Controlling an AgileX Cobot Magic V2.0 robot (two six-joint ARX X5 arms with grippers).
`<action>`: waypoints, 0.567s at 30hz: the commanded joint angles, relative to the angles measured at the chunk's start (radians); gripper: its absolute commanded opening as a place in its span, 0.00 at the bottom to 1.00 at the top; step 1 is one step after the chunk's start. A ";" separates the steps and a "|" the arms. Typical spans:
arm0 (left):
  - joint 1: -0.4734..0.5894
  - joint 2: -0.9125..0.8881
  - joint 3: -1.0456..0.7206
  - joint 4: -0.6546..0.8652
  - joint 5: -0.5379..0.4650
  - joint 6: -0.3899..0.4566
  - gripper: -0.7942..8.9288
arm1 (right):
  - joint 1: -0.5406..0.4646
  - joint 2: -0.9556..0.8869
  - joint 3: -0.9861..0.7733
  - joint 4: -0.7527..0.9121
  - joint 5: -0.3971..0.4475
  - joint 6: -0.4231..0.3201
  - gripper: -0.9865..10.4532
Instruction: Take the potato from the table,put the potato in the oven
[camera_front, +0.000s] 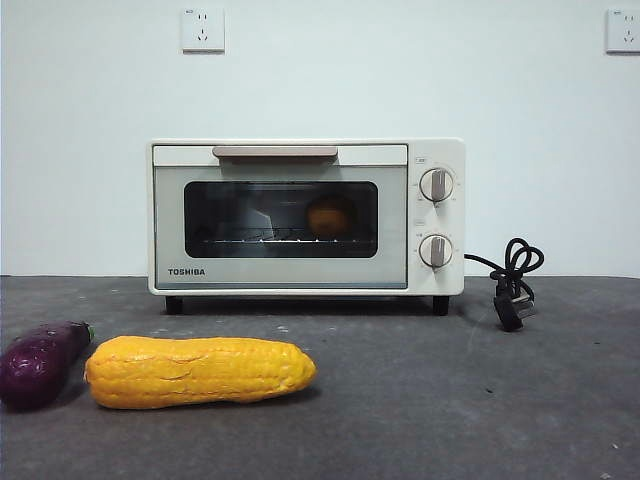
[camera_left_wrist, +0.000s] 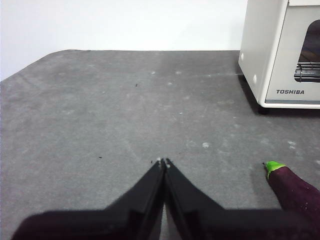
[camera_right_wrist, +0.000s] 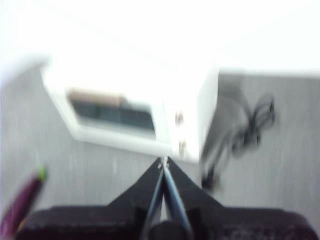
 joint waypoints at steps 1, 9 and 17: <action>0.002 -0.003 -0.014 0.003 -0.003 -0.011 0.08 | -0.105 -0.091 -0.153 0.156 -0.016 -0.015 0.09; 0.002 -0.003 -0.014 0.003 -0.003 -0.011 0.08 | -0.229 -0.353 -0.605 0.544 -0.002 -0.023 0.09; 0.002 -0.003 -0.014 0.003 -0.003 -0.011 0.08 | -0.230 -0.523 -0.877 0.599 0.000 -0.006 0.09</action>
